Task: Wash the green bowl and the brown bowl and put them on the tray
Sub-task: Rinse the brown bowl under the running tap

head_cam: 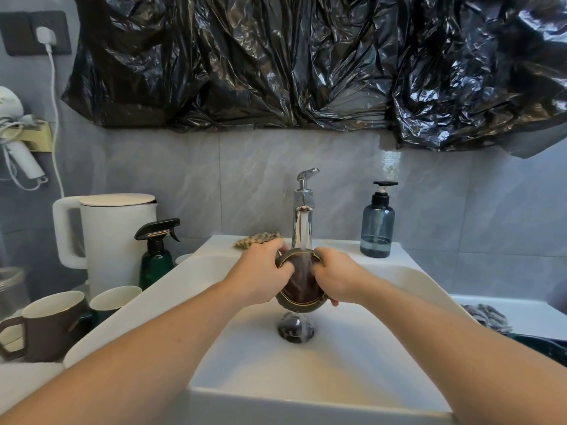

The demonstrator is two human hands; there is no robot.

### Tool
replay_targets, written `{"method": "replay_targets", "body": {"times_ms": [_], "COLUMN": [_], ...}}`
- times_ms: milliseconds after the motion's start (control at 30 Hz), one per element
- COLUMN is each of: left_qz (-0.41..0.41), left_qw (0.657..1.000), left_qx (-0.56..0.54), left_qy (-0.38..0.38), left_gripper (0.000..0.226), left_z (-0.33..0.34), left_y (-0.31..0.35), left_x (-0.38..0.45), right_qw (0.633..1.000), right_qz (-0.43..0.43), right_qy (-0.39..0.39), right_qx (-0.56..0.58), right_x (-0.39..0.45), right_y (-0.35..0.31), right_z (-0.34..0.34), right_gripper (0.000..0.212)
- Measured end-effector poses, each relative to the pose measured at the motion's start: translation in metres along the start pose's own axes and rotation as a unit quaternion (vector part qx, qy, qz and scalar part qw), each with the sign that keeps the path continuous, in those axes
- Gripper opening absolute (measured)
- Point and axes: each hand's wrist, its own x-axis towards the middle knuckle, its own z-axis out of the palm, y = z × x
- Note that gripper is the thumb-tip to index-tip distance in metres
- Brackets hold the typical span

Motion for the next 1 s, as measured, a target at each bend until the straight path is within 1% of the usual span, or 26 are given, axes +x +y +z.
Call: {"method": "replay_targets", "body": {"times_ms": [133, 233, 333, 400, 533, 667, 800, 1000], "left_qz": [0.003, 0.005, 0.014, 0.015, 0.009, 0.001, 0.003, 0.007], "left_qw": [1.000, 1.000, 1.000, 0.999, 0.995, 0.995, 0.994, 0.993], "left_qx": [-0.019, -0.013, 0.022, 0.046, 0.088, 0.087, 0.088, 0.091], "left_qy": [-0.009, -0.015, -0.012, -0.016, -0.034, -0.049, -0.059, -0.071], "left_gripper": [0.013, 0.021, 0.026, 0.029, 0.024, 0.019, 0.013, 0.012], "left_z": [-0.0028, -0.0030, -0.0011, 0.0004, 0.0036, 0.0050, 0.0033, 0.0009], "left_y": [0.0015, 0.0022, 0.0003, -0.0024, -0.0066, -0.0071, -0.0077, -0.0033], "left_x": [-0.0017, -0.0024, -0.0007, 0.0007, 0.0029, 0.0024, 0.0005, -0.0024], "right_qw": [1.000, 0.999, 0.998, 0.997, 0.994, 0.993, 0.996, 0.997], "right_qz": [0.011, 0.016, 0.014, 0.007, -0.022, -0.037, -0.044, -0.036], "right_qy": [0.008, 0.011, 0.013, 0.030, 0.057, 0.044, 0.037, 0.040], "right_qx": [0.012, 0.038, 0.054, 0.067, 0.087, 0.099, 0.073, 0.053], "right_x": [-0.0013, -0.0027, -0.0029, -0.0023, -0.0014, -0.0022, -0.0028, -0.0036], "right_y": [-0.0013, -0.0017, -0.0008, -0.0005, -0.0017, -0.0019, -0.0016, -0.0016], "right_z": [-0.0029, -0.0048, -0.0058, -0.0064, -0.0063, -0.0063, -0.0045, -0.0050], "right_gripper": [0.024, 0.023, 0.019, 0.016, 0.013, 0.020, 0.031, 0.033]}}
